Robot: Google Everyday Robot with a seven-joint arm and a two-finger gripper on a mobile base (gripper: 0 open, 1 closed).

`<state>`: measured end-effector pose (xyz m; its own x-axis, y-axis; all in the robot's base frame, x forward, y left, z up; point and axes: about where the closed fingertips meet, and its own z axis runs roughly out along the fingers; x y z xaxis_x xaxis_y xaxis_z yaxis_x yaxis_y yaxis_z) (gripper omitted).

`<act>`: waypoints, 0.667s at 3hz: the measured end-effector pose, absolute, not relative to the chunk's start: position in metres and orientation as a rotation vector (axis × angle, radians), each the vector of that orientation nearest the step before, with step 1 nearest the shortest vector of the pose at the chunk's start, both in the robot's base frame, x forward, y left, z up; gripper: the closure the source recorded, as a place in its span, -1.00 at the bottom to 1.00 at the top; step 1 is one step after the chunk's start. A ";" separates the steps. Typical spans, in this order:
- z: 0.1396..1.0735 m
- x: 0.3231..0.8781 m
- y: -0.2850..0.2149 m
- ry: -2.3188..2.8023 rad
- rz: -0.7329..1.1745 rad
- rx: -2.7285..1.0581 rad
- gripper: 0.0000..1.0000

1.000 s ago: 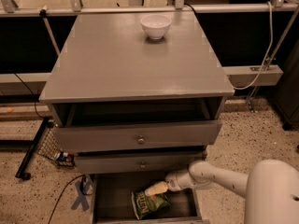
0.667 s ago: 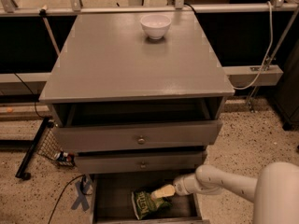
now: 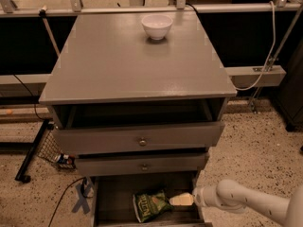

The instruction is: Place green jalapeno chip bag into bottom drawer

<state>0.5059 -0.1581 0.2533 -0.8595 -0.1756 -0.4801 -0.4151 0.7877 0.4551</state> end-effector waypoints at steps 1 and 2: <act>0.265 0.495 -0.207 2.536 0.679 -0.342 -1.00; 0.265 0.495 -0.207 2.536 0.679 -0.342 -1.00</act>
Offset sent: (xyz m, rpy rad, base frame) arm -0.0082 -0.0366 0.0094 -0.0336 -0.0397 -0.0741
